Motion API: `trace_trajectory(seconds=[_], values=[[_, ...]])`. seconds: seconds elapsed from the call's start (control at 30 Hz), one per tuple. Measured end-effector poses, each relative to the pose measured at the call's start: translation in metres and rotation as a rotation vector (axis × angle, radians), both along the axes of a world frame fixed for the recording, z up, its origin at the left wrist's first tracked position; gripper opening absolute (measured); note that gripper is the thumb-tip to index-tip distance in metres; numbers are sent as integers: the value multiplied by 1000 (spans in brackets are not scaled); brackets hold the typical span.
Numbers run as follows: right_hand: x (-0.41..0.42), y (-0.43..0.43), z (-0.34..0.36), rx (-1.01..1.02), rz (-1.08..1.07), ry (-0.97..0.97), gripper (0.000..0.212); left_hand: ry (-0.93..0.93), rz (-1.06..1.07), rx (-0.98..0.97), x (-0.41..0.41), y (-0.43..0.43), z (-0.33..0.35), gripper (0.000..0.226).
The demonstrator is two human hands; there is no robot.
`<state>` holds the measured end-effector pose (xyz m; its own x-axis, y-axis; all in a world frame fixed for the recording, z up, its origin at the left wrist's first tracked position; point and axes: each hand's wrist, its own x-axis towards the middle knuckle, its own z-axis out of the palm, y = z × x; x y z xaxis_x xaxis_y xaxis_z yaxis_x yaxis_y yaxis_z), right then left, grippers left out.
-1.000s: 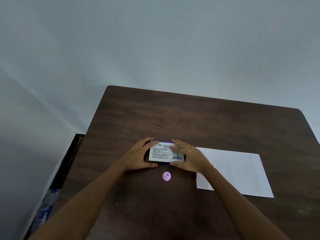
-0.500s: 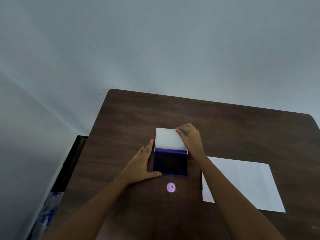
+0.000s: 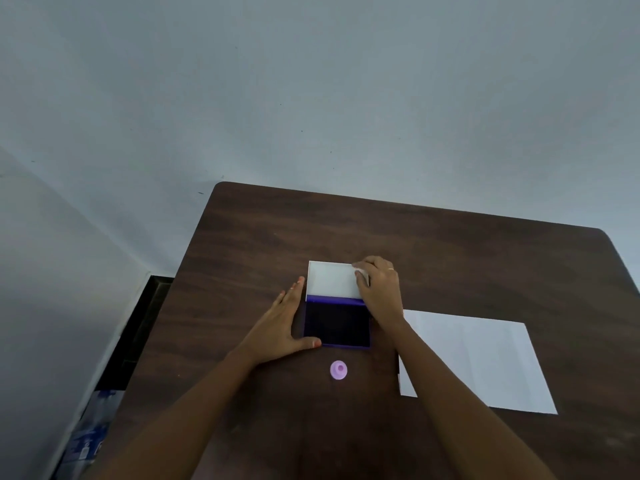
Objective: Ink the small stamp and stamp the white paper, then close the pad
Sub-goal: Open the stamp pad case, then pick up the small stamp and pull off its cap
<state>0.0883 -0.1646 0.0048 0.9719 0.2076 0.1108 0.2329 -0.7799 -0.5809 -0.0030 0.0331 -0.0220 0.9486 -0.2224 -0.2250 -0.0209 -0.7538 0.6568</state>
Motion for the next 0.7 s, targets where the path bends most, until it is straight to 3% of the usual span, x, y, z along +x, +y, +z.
trace_trajectory(seconds=[0.13, 0.3, 0.47, 0.57, 0.7], values=[[-30, -9, 4, -4, 65, 9, 16, -39, 59, -54, -11, -5, 5, 84], [-82, -9, 3, -9, 192, 21, 16, -299, 150, 75, -38, -20, 5, 60], [-128, -10, 0, -7, 288, 48, 20, -412, 204, 81, -64, -36, 10, 42], [-144, -11, -3, 1, 251, 76, 28, -373, 211, 27, -78, -47, 13, 38], [-151, -8, -3, 46, 176, 201, 24, -132, 295, -129, -95, -57, 13, 36]])
